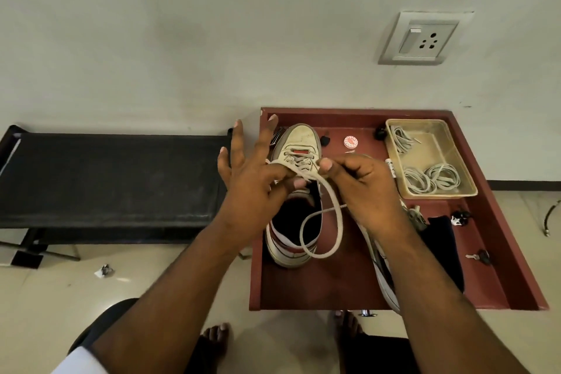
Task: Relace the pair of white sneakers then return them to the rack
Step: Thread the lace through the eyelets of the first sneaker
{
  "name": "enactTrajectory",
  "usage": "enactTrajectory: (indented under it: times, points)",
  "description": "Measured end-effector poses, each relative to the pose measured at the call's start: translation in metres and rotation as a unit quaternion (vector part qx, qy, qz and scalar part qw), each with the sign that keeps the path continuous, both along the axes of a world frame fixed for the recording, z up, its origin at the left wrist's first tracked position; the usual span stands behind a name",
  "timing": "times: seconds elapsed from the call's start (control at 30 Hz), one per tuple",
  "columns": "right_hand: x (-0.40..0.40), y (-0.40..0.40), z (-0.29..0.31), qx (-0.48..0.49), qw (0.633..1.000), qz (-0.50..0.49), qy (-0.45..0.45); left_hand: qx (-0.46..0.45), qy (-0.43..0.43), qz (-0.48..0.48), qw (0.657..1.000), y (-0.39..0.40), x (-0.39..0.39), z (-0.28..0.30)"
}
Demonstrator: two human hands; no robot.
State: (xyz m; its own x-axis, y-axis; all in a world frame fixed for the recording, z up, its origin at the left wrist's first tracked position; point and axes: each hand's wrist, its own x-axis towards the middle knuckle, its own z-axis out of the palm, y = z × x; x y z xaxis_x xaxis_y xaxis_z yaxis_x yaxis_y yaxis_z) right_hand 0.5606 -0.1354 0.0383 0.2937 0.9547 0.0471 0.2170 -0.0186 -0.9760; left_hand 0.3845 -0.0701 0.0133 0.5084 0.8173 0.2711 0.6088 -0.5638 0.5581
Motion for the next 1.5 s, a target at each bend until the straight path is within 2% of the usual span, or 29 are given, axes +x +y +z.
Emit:
enactTrajectory:
  times: [0.1,0.17,0.2,0.23,0.27,0.3,0.33,0.37,0.43,0.47,0.5,0.6,0.8,0.93,1.1,1.17,1.23,1.33,1.37,1.4,1.43,1.5]
  points:
    - [0.030,-0.008,0.001,0.014,0.992,-0.065,-0.106,-0.187,-0.083,-0.013,0.979,0.014,-0.039,0.024]
    - [0.058,-0.017,0.003,-0.004,0.982,-0.123,-0.147,-0.304,-0.119,0.041,0.944,0.022,-0.074,0.032]
    - [0.069,-0.022,0.005,-0.013,0.972,-0.141,-0.186,-0.328,-0.088,0.096,0.936,0.025,-0.090,0.031]
    - [0.076,-0.026,0.006,-0.025,0.962,-0.145,-0.231,-0.313,0.017,0.155,0.937,0.029,-0.104,0.028]
    - [0.079,-0.028,0.007,-0.041,0.950,-0.134,-0.279,-0.293,0.178,0.203,0.917,0.030,-0.113,0.028]
    - [0.078,-0.028,0.007,-0.067,0.935,-0.112,-0.328,-0.274,0.316,0.225,0.880,0.030,-0.117,0.025]
    - [0.073,-0.028,0.007,-0.104,0.915,-0.092,-0.378,-0.243,0.362,0.236,0.869,0.031,-0.114,0.020]
    - [0.065,-0.025,0.007,-0.137,0.895,-0.077,-0.418,-0.214,0.315,0.237,0.894,0.030,-0.105,0.017]
    - [0.050,-0.019,0.004,-0.148,0.876,-0.058,-0.456,-0.178,0.094,0.201,0.959,0.022,-0.074,0.017]
    - [0.044,-0.015,0.001,-0.142,0.876,-0.042,-0.460,-0.200,0.005,0.179,0.963,0.015,-0.056,0.015]
    - [0.040,-0.011,-0.003,-0.141,0.883,-0.021,-0.446,-0.235,-0.047,0.158,0.958,0.008,-0.041,0.013]
    - [0.030,0.003,-0.017,-0.150,0.913,0.046,-0.377,-0.321,-0.122,0.141,0.929,-0.006,-0.015,-0.004]
    - [0.014,0.031,-0.039,-0.191,0.931,0.101,-0.295,-0.309,-0.207,0.123,0.920,0.000,-0.008,-0.014]
    - [0.019,0.034,-0.038,-0.178,0.924,0.053,-0.334,-0.244,-0.187,0.085,0.948,-0.004,-0.005,-0.014]
    - [0.044,0.013,0.001,-0.143,0.914,-0.010,-0.379,-0.152,-0.180,0.114,0.965,0.003,-0.033,0.007]
    - [0.055,0.001,0.016,-0.139,0.901,0.006,-0.410,-0.128,-0.223,0.152,0.954,0.004,-0.057,0.019]
    - [0.064,-0.011,0.022,-0.102,0.899,-0.020,-0.426,-0.119,-0.265,0.230,0.929,0.003,-0.083,0.019]
    - [0.071,-0.031,0.024,0.007,0.892,-0.151,-0.427,-0.140,-0.301,0.398,0.855,0.001,-0.112,0.005]
    - [0.070,-0.036,0.024,0.012,0.888,-0.185,-0.420,-0.166,-0.298,0.441,0.830,-0.001,-0.112,0.003]
    - [0.068,-0.038,0.022,-0.001,0.887,-0.203,-0.414,-0.192,-0.275,0.463,0.821,-0.005,-0.106,0.003]
    - [0.062,-0.038,0.020,-0.027,0.891,-0.203,-0.405,-0.206,-0.242,0.458,0.830,-0.010,-0.096,0.003]
    - [0.043,-0.032,0.013,-0.100,0.914,-0.169,-0.355,-0.249,-0.212,0.374,0.868,-0.021,-0.068,0.002]
